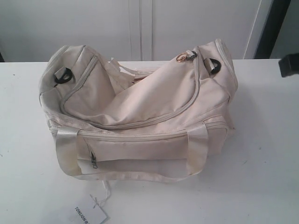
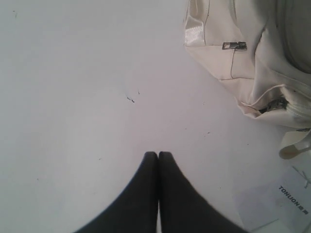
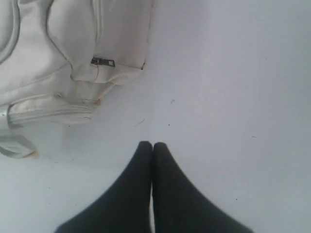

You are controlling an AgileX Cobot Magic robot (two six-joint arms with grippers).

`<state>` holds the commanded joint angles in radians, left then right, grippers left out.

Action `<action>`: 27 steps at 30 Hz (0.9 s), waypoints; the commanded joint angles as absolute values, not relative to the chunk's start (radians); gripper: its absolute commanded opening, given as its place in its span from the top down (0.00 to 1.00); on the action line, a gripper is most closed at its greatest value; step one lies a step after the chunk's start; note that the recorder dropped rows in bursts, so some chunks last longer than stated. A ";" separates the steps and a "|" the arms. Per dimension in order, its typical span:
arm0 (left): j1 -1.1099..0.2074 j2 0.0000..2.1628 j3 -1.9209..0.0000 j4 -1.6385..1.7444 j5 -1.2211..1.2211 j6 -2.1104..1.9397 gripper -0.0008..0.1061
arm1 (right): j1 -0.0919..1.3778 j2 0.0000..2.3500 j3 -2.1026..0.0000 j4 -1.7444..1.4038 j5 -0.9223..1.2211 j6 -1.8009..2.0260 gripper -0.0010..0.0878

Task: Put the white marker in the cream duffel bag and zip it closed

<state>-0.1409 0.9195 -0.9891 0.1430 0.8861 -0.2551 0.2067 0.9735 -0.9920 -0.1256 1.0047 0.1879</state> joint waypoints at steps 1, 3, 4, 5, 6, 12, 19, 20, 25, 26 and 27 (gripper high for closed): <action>-0.141 0.920 -0.989 0.143 0.886 -0.255 0.99 | 0.207 0.951 -0.965 -0.126 0.995 0.188 0.99; -0.141 0.920 -0.989 0.143 0.886 -0.255 0.99 | 0.207 0.909 -0.917 -0.126 0.981 0.199 0.99; -0.141 0.920 -0.989 0.143 0.886 -0.255 0.99 | 0.207 0.885 -0.891 -0.126 0.971 0.214 0.99; -0.141 0.920 -0.989 0.143 0.886 -0.255 0.99 | 0.207 0.863 -0.866 -0.128 0.963 0.230 0.99; -0.141 0.920 -0.989 0.143 0.884 -0.255 0.99 | 0.207 0.843 -0.842 -0.128 0.959 0.241 0.99; -0.141 0.920 -0.989 0.143 0.884 -0.255 0.99 | 0.207 0.738 -0.763 -0.128 1.008 0.248 0.99; -0.141 0.920 -0.989 0.143 0.884 -0.255 0.99 | 0.207 0.706 -0.760 -0.128 1.031 0.248 0.99; -0.141 0.920 -0.989 0.143 0.884 -0.255 0.99 | 0.207 0.706 -0.760 -0.128 1.031 0.248 0.99; -0.141 0.920 -0.989 0.143 0.884 -0.255 0.99 | 0.207 0.702 -0.758 -0.160 1.022 0.248 0.99; -0.141 0.920 -0.989 0.143 0.884 -0.255 0.99 | 0.207 0.689 -0.758 -0.160 1.022 0.248 0.99; -0.141 0.920 -0.989 0.143 0.882 -0.255 0.99 | 0.202 0.674 -0.758 -0.166 1.024 0.231 0.99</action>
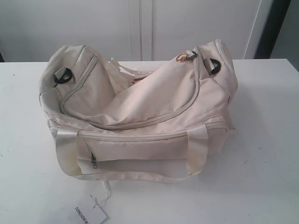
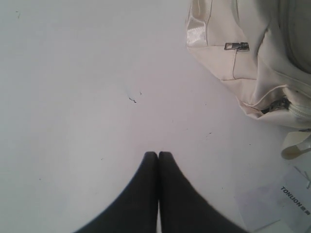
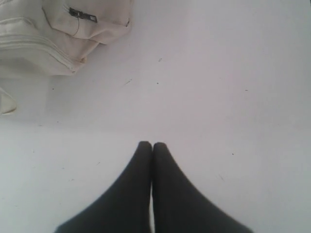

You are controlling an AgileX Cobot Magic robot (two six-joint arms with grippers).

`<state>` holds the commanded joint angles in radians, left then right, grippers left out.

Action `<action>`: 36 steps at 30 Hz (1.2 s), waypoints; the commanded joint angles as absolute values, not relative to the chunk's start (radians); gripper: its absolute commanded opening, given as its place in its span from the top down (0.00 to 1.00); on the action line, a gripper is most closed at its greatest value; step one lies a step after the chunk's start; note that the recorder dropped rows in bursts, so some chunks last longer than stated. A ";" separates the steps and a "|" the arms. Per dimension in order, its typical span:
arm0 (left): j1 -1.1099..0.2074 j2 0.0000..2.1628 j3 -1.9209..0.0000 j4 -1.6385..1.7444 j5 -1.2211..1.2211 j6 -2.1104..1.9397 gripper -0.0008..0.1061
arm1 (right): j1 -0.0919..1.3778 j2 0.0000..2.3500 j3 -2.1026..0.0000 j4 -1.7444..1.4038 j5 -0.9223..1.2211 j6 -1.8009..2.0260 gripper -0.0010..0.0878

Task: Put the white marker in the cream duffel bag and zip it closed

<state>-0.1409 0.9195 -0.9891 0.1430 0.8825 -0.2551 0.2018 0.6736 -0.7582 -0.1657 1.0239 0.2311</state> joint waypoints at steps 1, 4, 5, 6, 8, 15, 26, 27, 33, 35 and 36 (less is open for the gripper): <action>-0.141 0.920 -0.989 0.143 0.882 -0.255 0.99 | 0.194 0.657 -0.758 -0.168 1.017 0.209 0.99; -0.141 0.920 -0.989 0.143 0.882 -0.255 0.99 | 0.124 0.580 -0.758 -0.168 1.015 0.207 0.99; -0.141 0.920 -0.989 0.143 0.882 -0.255 0.99 | 0.094 0.552 -0.758 -0.168 1.015 0.209 0.99; -0.141 0.920 -0.989 0.143 0.882 -0.255 0.99 | 0.065 0.521 -0.758 -0.168 1.015 0.209 0.99; -0.141 0.920 -0.989 0.143 0.882 -0.255 0.99 | 0.019 0.467 -0.756 -0.180 1.015 0.194 0.99; -0.141 0.920 -0.989 0.143 0.882 -0.255 0.99 | -0.064 0.233 -0.756 -0.181 0.943 0.172 0.99; -0.141 0.920 -0.989 0.143 0.882 -0.255 0.99 | -0.007 0.142 -0.680 -0.164 0.827 0.048 0.99; -0.141 0.920 -0.989 0.143 0.882 -0.255 0.99 | 0.012 0.136 -0.669 -0.162 0.825 0.048 0.99; -0.141 0.920 -0.989 0.143 0.882 -0.255 0.99 | 0.045 0.122 -0.594 -0.143 0.761 0.046 0.99; -0.141 0.920 -0.989 0.143 0.882 -0.255 0.99 | 0.049 0.099 -0.553 -0.124 0.723 0.037 0.99; -0.141 0.920 -0.989 0.143 0.882 -0.255 0.99 | 0.049 0.093 -0.536 -0.124 0.716 0.037 0.99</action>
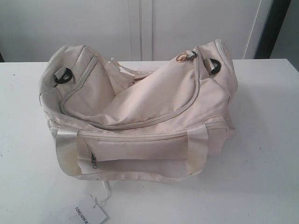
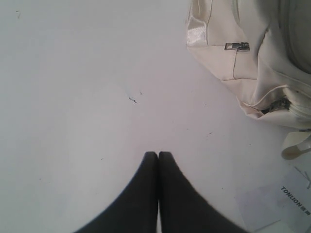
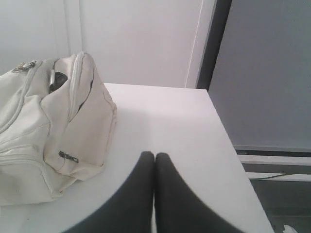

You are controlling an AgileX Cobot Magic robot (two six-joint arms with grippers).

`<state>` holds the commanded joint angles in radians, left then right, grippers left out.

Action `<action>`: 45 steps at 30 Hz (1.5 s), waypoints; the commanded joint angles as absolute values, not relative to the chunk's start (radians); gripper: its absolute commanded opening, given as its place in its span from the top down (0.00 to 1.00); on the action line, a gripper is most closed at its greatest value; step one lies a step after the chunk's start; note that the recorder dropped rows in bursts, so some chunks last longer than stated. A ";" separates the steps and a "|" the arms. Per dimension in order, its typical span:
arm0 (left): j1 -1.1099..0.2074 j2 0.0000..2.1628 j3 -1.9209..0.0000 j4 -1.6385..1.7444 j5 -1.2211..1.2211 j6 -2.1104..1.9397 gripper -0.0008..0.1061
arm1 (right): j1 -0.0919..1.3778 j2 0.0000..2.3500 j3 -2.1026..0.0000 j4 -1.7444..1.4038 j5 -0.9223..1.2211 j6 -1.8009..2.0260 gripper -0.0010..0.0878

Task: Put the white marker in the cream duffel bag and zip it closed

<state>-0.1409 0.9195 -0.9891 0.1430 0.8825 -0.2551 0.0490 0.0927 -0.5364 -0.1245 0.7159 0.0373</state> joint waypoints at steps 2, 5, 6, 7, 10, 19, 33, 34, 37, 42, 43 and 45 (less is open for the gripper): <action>-0.141 0.920 -0.989 0.143 0.882 -0.255 0.99 | 0.049 0.077 -0.500 -0.124 0.688 0.037 0.99; -0.141 0.920 -0.989 0.143 0.882 -0.255 0.99 | 0.049 0.056 -0.443 -0.124 0.648 0.037 0.99; -0.141 0.920 -0.989 0.143 0.882 -0.255 0.99 | 0.049 0.048 -0.431 -0.124 0.628 0.037 0.99; -0.141 0.920 -0.989 0.143 0.882 -0.255 0.99 | 0.049 0.039 -0.409 -0.122 0.606 0.037 0.99; -0.141 0.920 -0.989 0.143 0.882 -0.255 0.99 | 0.049 0.016 -0.339 -0.120 0.552 0.037 0.99; -0.141 0.920 -0.989 0.143 0.882 -0.255 0.99 | 0.049 0.000 -0.158 -0.099 0.448 0.037 0.99; -0.141 0.920 -0.989 0.143 0.882 -0.255 0.99 | 0.049 0.000 -0.005 -0.097 0.369 0.037 0.99; -0.141 0.920 -0.989 0.143 0.882 -0.255 0.99 | 0.049 0.000 0.000 -0.097 0.364 0.037 0.99; -0.141 0.920 -0.989 0.143 0.882 -0.255 0.99 | 0.049 0.000 0.000 -0.097 0.350 0.037 0.99; -0.141 0.920 -0.989 0.143 0.882 -0.255 0.99 | 0.049 0.000 0.000 -0.097 0.350 0.037 0.99; -0.141 0.920 -0.989 0.143 0.882 -0.255 0.99 | 0.049 0.000 0.000 -0.097 0.350 0.037 0.99; -0.141 0.920 -0.989 0.143 0.882 -0.255 0.99 | 0.049 0.000 0.000 -0.097 0.350 0.037 0.99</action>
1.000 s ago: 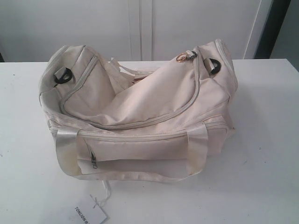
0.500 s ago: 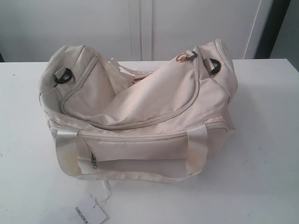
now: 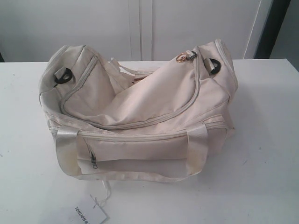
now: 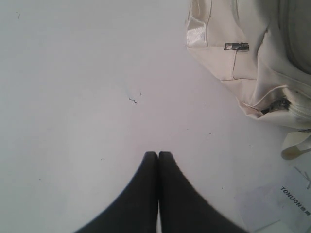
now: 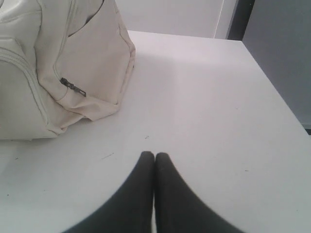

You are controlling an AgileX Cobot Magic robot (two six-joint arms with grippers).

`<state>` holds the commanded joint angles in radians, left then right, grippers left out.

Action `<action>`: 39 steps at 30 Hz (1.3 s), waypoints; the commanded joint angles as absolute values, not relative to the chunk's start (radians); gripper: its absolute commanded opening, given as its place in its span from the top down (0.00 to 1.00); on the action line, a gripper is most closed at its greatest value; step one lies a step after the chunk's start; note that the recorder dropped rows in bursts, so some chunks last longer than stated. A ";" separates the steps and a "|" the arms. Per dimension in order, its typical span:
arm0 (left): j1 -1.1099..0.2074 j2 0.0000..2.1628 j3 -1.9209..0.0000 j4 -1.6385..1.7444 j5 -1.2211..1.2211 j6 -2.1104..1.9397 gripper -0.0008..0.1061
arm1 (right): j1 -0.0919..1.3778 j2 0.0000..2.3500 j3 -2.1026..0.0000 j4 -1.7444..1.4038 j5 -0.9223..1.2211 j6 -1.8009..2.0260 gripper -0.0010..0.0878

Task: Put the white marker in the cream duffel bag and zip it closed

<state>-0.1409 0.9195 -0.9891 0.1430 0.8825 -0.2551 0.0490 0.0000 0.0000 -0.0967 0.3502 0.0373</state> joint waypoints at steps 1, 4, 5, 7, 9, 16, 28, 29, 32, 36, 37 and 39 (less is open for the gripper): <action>-0.141 0.920 -0.989 0.143 0.882 -0.255 0.99 | 0.049 0.000 0.000 -0.097 0.350 0.037 0.99; -0.141 0.920 -0.989 0.143 0.882 -0.255 0.99 | 0.049 0.000 0.000 -0.097 0.350 0.037 0.99; -0.141 0.920 -0.989 0.143 0.882 -0.255 0.99 | 0.049 0.000 0.000 -0.097 0.350 0.037 0.99; -0.141 0.908 -0.989 0.151 0.882 -0.226 0.99 | 0.049 0.000 0.000 -0.097 0.350 0.037 0.99; -0.141 0.873 -0.989 0.159 0.871 -0.223 0.99 | 0.049 0.000 0.000 -0.097 0.350 0.037 0.99; -0.141 0.644 -0.839 0.031 0.757 -0.259 0.99 | 0.049 0.000 0.000 -0.097 0.350 0.037 0.99; -0.141 0.194 -0.335 0.029 0.563 -0.262 0.99 | 0.049 0.000 0.000 -0.097 0.350 0.037 0.99; -0.141 0.165 -0.289 0.029 0.517 -0.263 0.99 | 0.049 0.000 0.000 -0.097 0.350 0.037 0.99; -0.141 0.087 -0.181 0.029 0.463 -0.263 0.99 | 0.049 0.000 0.000 -0.097 0.350 0.037 0.99; -0.141 0.011 -0.077 0.027 0.450 -0.273 0.99 | 0.049 0.000 0.000 -0.097 0.350 0.037 0.99; -0.141 0.005 -0.060 0.027 0.441 -0.273 0.99 | 0.049 0.000 0.000 -0.097 0.350 0.037 0.99; -0.141 0.000 -0.027 0.027 0.425 -0.273 0.99 | 0.049 0.000 0.000 -0.097 0.350 0.037 0.99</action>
<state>-0.1409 0.0000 -0.0269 0.0266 0.4250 -0.2730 0.0490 0.0000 0.0000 -0.0967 0.3502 0.0373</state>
